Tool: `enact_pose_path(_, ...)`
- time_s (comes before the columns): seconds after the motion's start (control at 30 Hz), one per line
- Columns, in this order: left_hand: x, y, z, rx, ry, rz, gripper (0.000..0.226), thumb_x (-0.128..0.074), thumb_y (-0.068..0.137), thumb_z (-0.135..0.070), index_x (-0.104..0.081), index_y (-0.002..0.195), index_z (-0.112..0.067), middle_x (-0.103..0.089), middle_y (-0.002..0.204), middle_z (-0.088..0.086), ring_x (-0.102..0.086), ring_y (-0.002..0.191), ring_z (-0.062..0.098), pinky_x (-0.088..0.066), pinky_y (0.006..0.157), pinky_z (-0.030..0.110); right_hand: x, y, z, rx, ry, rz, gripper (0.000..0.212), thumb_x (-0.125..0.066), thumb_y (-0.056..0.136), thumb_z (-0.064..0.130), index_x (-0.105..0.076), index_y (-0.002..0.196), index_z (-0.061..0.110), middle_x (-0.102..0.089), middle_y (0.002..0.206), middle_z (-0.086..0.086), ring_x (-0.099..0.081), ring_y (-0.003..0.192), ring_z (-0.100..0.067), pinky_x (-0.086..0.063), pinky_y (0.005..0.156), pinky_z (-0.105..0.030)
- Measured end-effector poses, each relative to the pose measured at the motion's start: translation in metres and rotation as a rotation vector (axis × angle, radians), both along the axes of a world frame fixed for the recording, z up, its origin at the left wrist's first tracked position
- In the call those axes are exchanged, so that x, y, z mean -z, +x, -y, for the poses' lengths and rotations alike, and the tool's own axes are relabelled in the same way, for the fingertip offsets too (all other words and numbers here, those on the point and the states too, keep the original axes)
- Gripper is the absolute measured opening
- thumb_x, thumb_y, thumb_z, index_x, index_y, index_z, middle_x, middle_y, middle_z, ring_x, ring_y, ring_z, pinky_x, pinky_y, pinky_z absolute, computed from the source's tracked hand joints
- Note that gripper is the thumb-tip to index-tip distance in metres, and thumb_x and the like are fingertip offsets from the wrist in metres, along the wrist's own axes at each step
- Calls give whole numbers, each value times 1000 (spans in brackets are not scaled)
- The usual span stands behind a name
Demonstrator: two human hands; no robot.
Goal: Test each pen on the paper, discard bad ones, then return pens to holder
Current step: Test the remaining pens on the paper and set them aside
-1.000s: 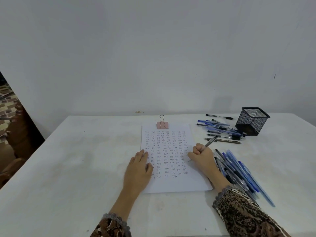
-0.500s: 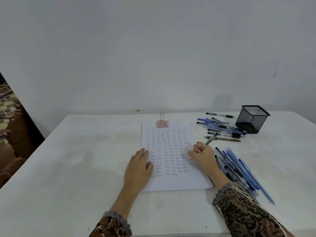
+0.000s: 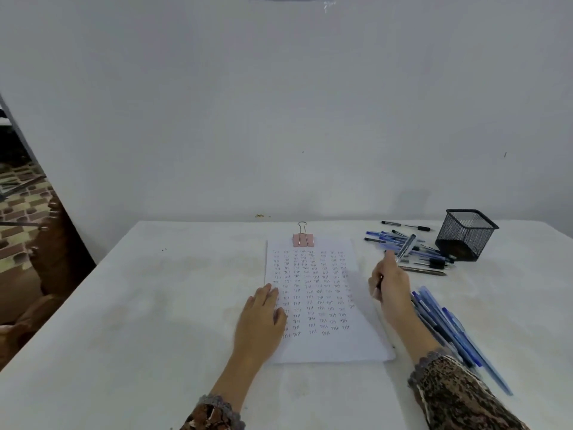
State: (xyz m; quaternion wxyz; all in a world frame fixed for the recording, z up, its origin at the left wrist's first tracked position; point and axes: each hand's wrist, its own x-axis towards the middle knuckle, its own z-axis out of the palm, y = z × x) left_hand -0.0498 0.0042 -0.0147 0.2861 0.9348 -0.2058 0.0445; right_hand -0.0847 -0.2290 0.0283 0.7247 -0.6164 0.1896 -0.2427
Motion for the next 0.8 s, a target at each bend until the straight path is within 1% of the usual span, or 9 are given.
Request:
enact_pose_path(0.1,1,1,-1,2,12,14,47,-32,97,-26,-27,143,-17,-19,152,-5,-18,138,10,-11,113,21,-19,-2,-9,-87,-60,61,29,-21,103,29,-40,84,17,-39,38,4,-27,33,-8,-23,35,-18)
enact_pose_path(0.17,1,1,-1,-2,11,22,47,-32,97,-26,-27,143,-17,-20,152,-5,-20,137,9,-12,112,20,-21,-3,-18,-157,-42,90,26,-21,103,27,-43,93,17,-44,43,2,-35,38,-9,-30,39,-21)
enact_pose_path(0.27,0,1,-1,-8,8,15,47,-31,97,-28,-26,143,-19,-19,152,-8,-20,137,8,-14,112,20,-12,-1,-34,-224,316,220,26,-30,101,16,-54,96,8,-60,63,0,-52,54,-13,-47,55,-24)
enact_pose_path(0.37,1,1,0,-12,8,7,48,-31,97,-28,-25,144,-21,-17,152,-9,-18,138,7,-10,112,19,-4,5,-51,-111,770,330,26,-33,100,25,-58,104,21,-55,61,3,-39,49,-10,-33,59,-23)
enact_pose_path(0.43,1,2,0,-14,6,1,48,-31,97,-28,-26,144,-21,-17,152,-9,-18,138,8,-10,112,19,0,8,-59,-9,865,341,26,-33,98,41,-58,98,31,-45,54,4,-29,50,-13,-25,58,-26)
enact_pose_path(0.53,2,3,0,-22,5,-11,48,-31,97,-29,-25,144,-21,-17,152,-10,-18,138,8,-14,113,21,5,6,-68,71,870,321,27,-36,97,43,-56,86,29,-34,50,5,-22,56,-14,-22,59,-25)
enact_pose_path(0.67,3,4,0,-26,11,12,48,-33,97,-28,-28,143,-21,-20,152,-9,-21,137,9,-14,111,19,8,4,-75,126,866,290,23,-42,94,42,-55,81,29,-34,51,7,-22,56,-13,-21,58,-25)
enact_pose_path(0.73,5,4,0,-21,3,21,47,-34,96,-27,-29,143,-20,-22,151,-8,-24,135,9,-17,110,19,2,-1,-73,89,887,321,16,-49,88,39,-56,84,26,-43,52,7,-30,56,-12,-26,59,-24)
enact_pose_path(0.8,6,4,0,-19,4,24,47,-34,96,-27,-30,143,-20,-22,151,-8,-24,135,9,-17,110,19,-12,-11,-63,29,805,345,11,-51,86,28,-55,86,18,-54,63,4,-47,62,-12,-39,68,-26)
